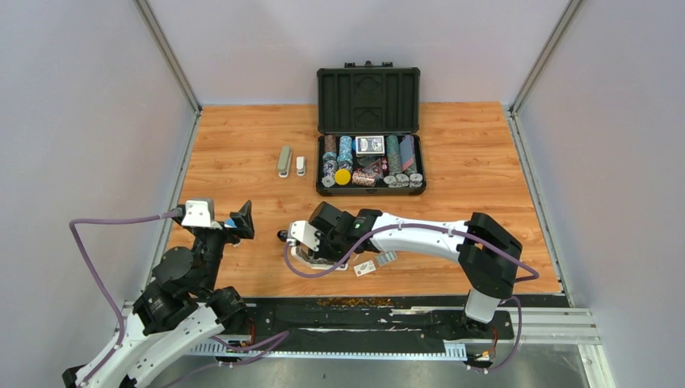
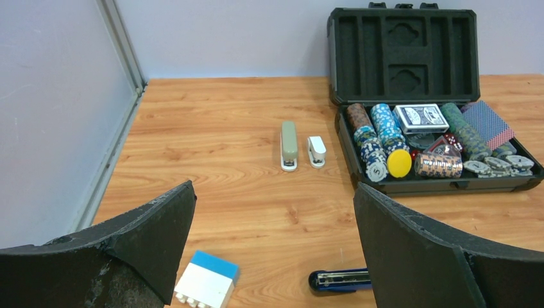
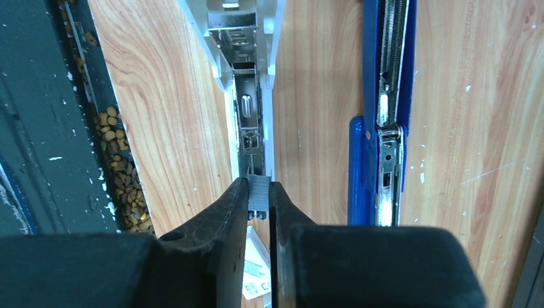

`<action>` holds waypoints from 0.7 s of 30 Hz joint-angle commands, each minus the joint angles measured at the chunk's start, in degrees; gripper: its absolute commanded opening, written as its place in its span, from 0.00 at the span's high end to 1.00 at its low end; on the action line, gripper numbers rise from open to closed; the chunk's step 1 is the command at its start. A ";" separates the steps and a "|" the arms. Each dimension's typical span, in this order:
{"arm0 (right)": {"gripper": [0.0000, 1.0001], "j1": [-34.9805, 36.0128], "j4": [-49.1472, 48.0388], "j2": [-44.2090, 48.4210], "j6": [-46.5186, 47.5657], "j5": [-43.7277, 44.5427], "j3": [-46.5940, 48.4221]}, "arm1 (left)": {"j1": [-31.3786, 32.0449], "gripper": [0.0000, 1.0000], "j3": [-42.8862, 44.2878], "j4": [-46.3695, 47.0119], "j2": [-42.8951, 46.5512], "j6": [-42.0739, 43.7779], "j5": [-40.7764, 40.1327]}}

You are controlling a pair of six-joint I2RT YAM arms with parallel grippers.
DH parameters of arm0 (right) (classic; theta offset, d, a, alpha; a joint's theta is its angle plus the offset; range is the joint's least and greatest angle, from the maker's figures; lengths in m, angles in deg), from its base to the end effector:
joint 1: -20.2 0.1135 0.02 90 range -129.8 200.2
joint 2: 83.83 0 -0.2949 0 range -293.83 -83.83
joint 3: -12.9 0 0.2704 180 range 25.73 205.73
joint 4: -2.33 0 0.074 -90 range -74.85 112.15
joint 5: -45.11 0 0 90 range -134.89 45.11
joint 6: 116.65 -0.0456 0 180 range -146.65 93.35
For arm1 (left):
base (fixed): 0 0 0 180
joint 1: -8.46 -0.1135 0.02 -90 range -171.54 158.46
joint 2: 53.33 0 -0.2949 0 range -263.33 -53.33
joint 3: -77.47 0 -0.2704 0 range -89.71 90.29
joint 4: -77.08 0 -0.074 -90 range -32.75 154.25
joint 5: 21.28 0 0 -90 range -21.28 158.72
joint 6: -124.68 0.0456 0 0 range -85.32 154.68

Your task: Load the staples into the stapler

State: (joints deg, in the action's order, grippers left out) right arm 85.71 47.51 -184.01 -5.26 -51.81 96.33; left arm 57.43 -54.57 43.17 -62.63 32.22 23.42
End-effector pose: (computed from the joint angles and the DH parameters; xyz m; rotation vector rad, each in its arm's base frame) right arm 0.1555 0.3546 0.2206 -1.8889 1.9346 0.4053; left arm 0.0545 -0.0133 0.3389 -0.0300 1.5136 -0.1317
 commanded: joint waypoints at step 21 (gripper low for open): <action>0.98 0.39 -0.78 -2.50 1.46 -0.60 0.98 | -0.50 0.00 -0.29 1.98 -1.12 0.09 0.43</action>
State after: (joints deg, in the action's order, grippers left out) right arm 85.71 47.51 -186.11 -4.85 -51.15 96.33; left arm 57.17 -54.57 43.17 -63.09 32.22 23.62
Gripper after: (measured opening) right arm 0.154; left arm 0.998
